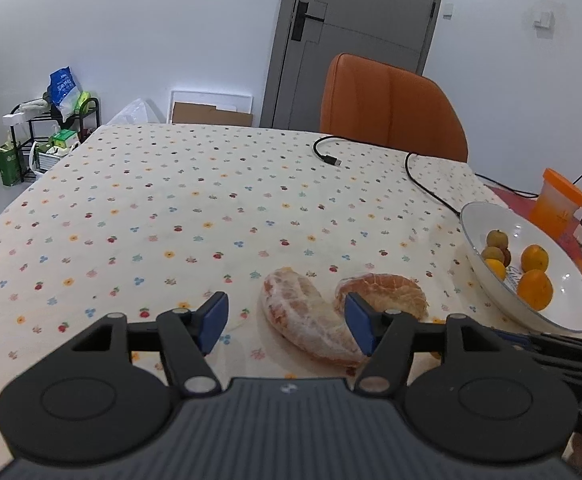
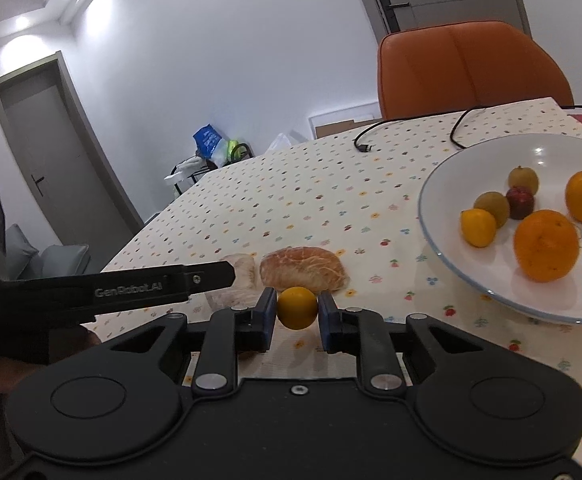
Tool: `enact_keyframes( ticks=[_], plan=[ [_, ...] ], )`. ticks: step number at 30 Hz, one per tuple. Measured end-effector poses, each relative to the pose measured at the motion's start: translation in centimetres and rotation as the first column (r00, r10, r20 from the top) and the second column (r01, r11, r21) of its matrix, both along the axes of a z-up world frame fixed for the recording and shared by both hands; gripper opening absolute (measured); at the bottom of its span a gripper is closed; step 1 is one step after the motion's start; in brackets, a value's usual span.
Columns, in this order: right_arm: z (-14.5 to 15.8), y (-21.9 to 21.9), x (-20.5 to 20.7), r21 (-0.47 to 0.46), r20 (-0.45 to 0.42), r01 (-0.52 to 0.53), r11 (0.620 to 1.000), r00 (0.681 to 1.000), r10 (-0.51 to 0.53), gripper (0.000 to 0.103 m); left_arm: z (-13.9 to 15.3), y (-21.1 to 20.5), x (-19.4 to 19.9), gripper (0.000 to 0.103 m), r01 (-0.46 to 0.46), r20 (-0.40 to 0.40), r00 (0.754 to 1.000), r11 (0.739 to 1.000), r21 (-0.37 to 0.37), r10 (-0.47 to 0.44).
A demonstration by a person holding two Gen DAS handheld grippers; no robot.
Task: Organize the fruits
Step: 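Close the right tool on the small tangerine beside the bread rolls, then grasp the pale peeled pomelo piece with the left tool while the right tool lifts the tangerine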
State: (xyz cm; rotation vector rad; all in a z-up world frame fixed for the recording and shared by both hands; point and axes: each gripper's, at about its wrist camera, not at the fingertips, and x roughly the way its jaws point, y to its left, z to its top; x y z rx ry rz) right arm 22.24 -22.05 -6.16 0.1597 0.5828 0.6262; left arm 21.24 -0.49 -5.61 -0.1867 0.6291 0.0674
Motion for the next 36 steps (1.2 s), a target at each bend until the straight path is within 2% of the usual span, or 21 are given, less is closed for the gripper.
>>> enact_keyframes(
  ticks=[6,13,23,28,32,33,34,36],
  plan=[
    [-0.1,-1.2,0.0,0.010,0.002,0.036,0.999,0.999,-0.036,0.021,-0.7,-1.1,1.4,0.064,-0.012,-0.047,0.999,0.999,0.043,0.014],
    [-0.2,-2.4,0.0,0.028,-0.002,0.069,0.997,0.998,-0.069,0.021,-1.0,-1.7,2.1,0.064,-0.047,-0.052,0.997,0.995,0.092,0.052],
    [-0.3,-2.1,-0.2,0.030,0.001,0.060,0.998,0.998,-0.060,0.021,-0.8,-0.5,0.8,0.064,-0.050,-0.072,0.996,0.992,0.116,0.059],
    [-0.3,-1.7,-0.4,0.025,0.008,0.054,0.998,0.999,-0.054,0.021,-0.9,-0.1,0.2,0.056,-0.034,-0.071,0.997,0.991,0.131,0.044],
    [-0.3,-1.7,-0.4,0.024,0.005,0.061,0.998,0.998,-0.061,0.021,-1.1,-0.8,0.5,0.055,-0.018,-0.064,0.998,0.987,0.157,0.028],
    [-0.3,-1.7,-0.4,0.024,0.004,0.064,0.998,0.998,-0.064,0.021,-1.1,-1.0,0.6,0.051,-0.012,-0.062,0.998,0.987,0.159,0.022],
    [-0.3,-1.8,-0.3,0.024,0.002,0.067,0.997,0.998,-0.068,0.021,-1.1,-1.2,0.6,0.041,-0.005,-0.056,0.998,0.987,0.160,0.014],
    [-0.3,-2.0,-0.3,0.026,0.001,0.072,0.997,0.997,-0.072,0.021,-1.1,-1.5,0.6,0.037,-0.024,-0.045,0.998,0.986,0.164,0.032]
  ],
)
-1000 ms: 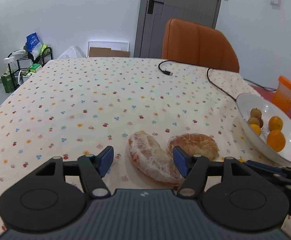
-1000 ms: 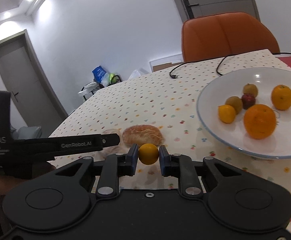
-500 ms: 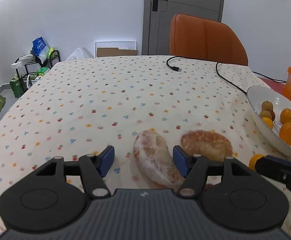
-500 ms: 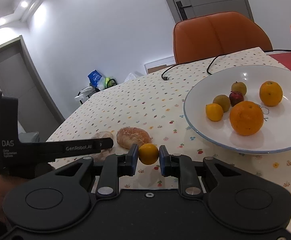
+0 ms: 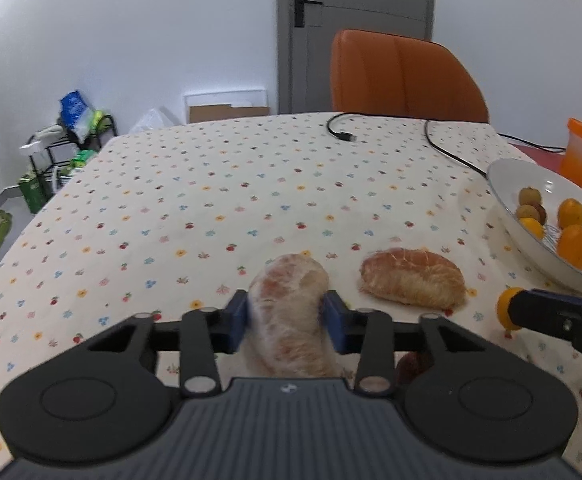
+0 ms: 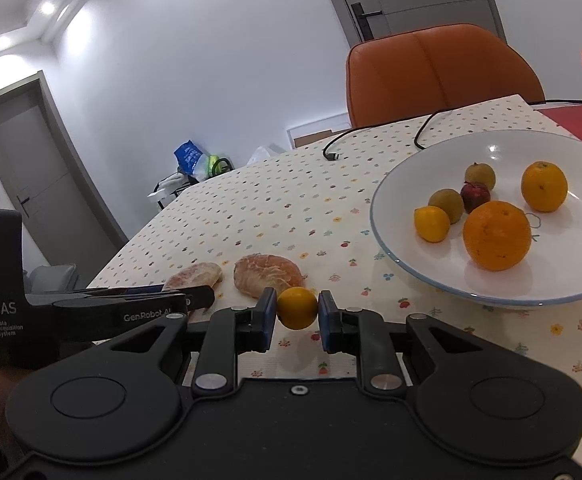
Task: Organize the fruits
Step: 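Grasp the pale peeled pomelo piece with the left tool while the right tool lifts the tangerine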
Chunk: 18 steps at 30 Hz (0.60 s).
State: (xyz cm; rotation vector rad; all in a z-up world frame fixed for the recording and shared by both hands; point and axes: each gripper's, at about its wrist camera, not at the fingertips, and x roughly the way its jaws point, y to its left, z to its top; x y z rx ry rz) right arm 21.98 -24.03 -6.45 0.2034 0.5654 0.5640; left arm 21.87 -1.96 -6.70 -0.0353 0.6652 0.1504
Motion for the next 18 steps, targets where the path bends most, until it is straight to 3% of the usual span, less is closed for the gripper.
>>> enact_keyframes(
  ticks=[6,18],
  plan=[
    [0.4,-0.6,-0.3,0.010,0.014,0.007,1.000,1.000,-0.007,0.021,0.3,-0.1,-0.3,0.035,-0.003,0.011,1.000,1.000,-0.014,0.003],
    [1.8,-2.9,-0.9,0.033,0.056,0.056,0.998,0.997,-0.058,0.021,3.8,-2.5,-0.8,0.035,0.061,0.098,0.994,0.998,-0.025,-0.058]
  ],
)
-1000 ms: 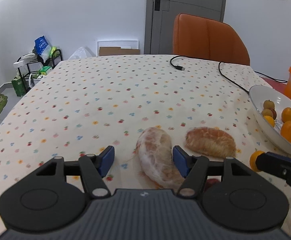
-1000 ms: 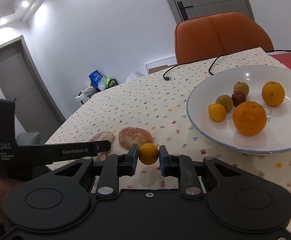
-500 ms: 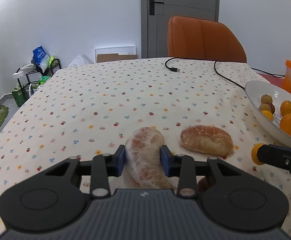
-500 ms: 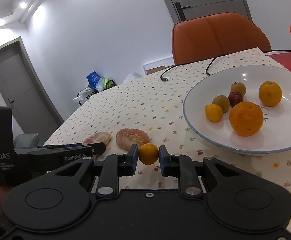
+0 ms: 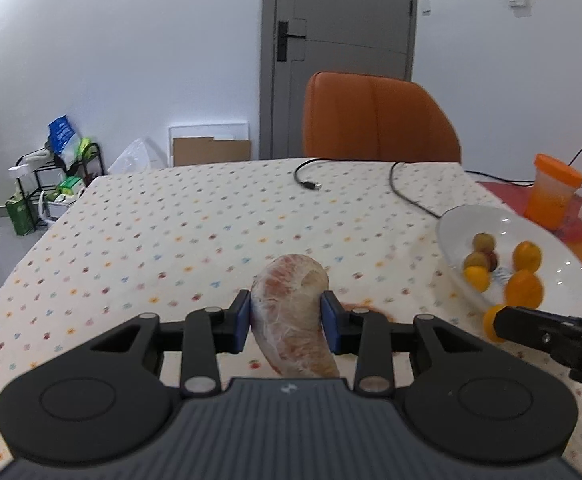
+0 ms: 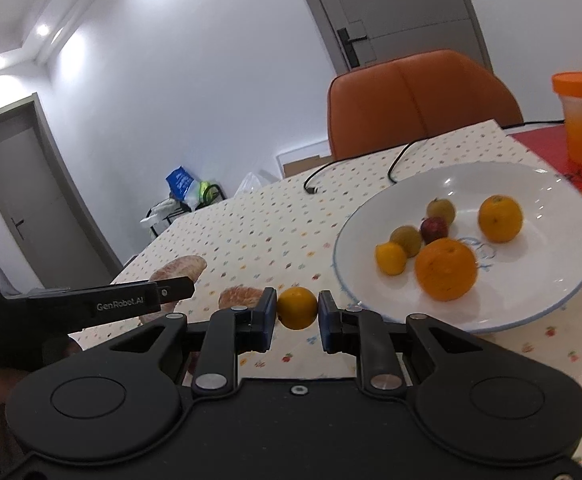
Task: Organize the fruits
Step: 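Grasp the pale peeled pomelo piece with the left tool while the right tool lifts the tangerine, then carry the pomelo piece and tangerine into the white bowl and open both tools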
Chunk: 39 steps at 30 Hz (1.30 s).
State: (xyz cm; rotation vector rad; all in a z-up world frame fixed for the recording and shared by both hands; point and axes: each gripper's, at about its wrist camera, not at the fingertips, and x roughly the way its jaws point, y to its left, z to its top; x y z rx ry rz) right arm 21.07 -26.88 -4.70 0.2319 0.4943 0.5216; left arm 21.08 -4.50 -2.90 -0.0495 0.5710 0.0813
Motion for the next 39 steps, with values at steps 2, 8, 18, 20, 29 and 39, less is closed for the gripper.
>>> enact_keyframes(
  ticks=[2,8,18,20,29,39],
  plan=[
    [0.3,-0.6,-0.1,0.001,0.007,0.012,1.000,1.000,-0.012,0.021,0.3,-0.7,0.0,0.035,0.012,0.007,1.000,1.000,-0.003,-0.012],
    [0.8,-2.5,-0.3,0.006,0.025,0.052,0.999,0.998,-0.052,0.021,0.9,-2.7,0.3,0.035,0.059,0.022,0.998,0.998,-0.007,-0.058],
    [1.1,-6.2,-0.5,0.020,0.036,0.133,0.991,0.990,-0.133,0.021,1.5,-6.6,1.2,0.035,0.134,0.031,0.991,0.991,-0.005,-0.133],
    [1.1,-6.9,-0.4,0.021,0.036,0.146,0.989,0.988,-0.147,0.021,1.4,-7.4,1.5,0.036,0.146,0.030,0.989,0.989,0.000,-0.146],
    [1.1,-9.6,0.6,0.028,0.046,0.210,0.977,0.976,-0.211,0.021,1.2,-10.1,3.1,0.035,0.184,0.021,0.983,0.983,0.018,-0.185],
    [0.7,-11.8,0.3,0.059,0.036,0.254,0.966,0.966,-0.256,0.028,0.7,-12.8,4.5,0.036,0.227,0.011,0.974,0.973,0.039,-0.228]
  ],
)
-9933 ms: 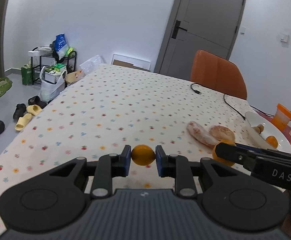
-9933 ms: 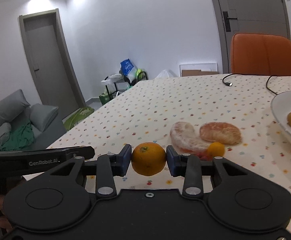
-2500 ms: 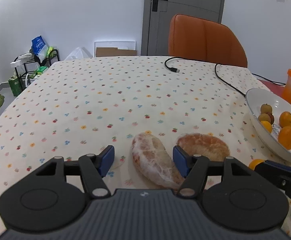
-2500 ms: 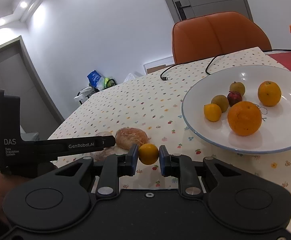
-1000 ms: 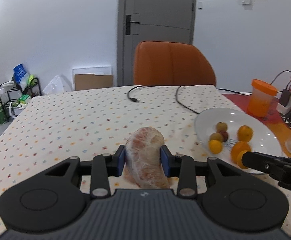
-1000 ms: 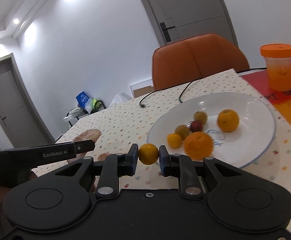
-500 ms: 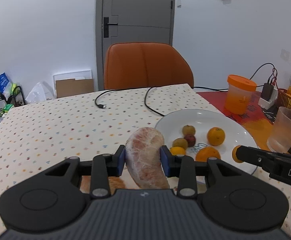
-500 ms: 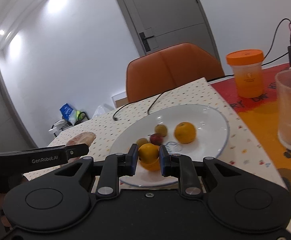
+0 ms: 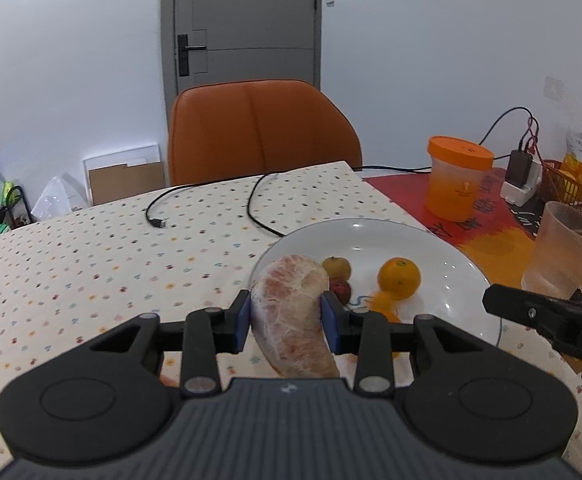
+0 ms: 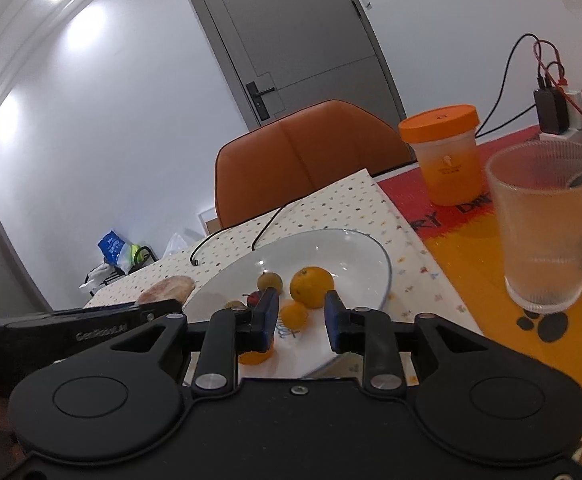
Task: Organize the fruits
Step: 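Carry the pomelo piece and tangerine into the white bowl and open both tools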
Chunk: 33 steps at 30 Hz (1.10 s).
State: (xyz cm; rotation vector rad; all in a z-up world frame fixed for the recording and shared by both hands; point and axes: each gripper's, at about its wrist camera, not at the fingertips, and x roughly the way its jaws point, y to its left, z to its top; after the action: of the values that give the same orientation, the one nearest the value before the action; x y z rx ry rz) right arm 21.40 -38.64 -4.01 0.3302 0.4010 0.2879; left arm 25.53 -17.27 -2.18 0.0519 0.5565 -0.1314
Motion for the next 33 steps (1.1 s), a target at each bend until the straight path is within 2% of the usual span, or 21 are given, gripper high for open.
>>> enact_keyframes(
  ticks=[6,9,13,17,24,29,33],
  plan=[
    [-0.4,-0.8,-0.5,0.011,-0.014,0.008,1.000,1.000,-0.008,0.028,-0.3,-1.4,0.4,0.036,0.026,0.003,1.000,1.000,-0.005,-0.026],
    [-0.5,-0.9,-0.6,0.015,-0.018,0.009,1.000,1.000,-0.009,0.028,0.1,-1.7,0.4,0.037,0.047,0.015,0.999,0.998,-0.037,-0.047],
    [-0.6,-0.9,-0.8,0.021,-0.020,0.008,1.000,1.000,-0.007,0.028,1.2,-1.3,-0.4,0.039,0.032,0.070,0.997,0.999,-0.039,-0.029],
    [-0.7,-0.5,-0.8,0.024,-0.020,-0.002,1.000,1.000,0.002,0.028,1.8,-0.2,-0.6,0.040,0.003,0.061,0.998,0.999,-0.051,0.000],
    [-0.5,0.5,-1.0,0.015,-0.016,-0.028,1.000,0.999,0.028,0.028,2.2,2.4,-1.7,0.058,-0.041,0.057,0.997,0.998,-0.051,0.044],
    [-0.3,1.0,-1.1,0.016,-0.026,-0.037,0.999,0.999,0.037,0.028,2.5,4.2,-2.7,0.064,-0.067,0.045,0.997,0.996,-0.052,0.069],
    [0.1,1.9,-1.3,0.010,-0.028,-0.055,0.998,0.998,0.055,0.036,3.0,5.8,-3.7,0.079,-0.096,0.054,0.994,0.994,-0.058,0.099]
  ],
)
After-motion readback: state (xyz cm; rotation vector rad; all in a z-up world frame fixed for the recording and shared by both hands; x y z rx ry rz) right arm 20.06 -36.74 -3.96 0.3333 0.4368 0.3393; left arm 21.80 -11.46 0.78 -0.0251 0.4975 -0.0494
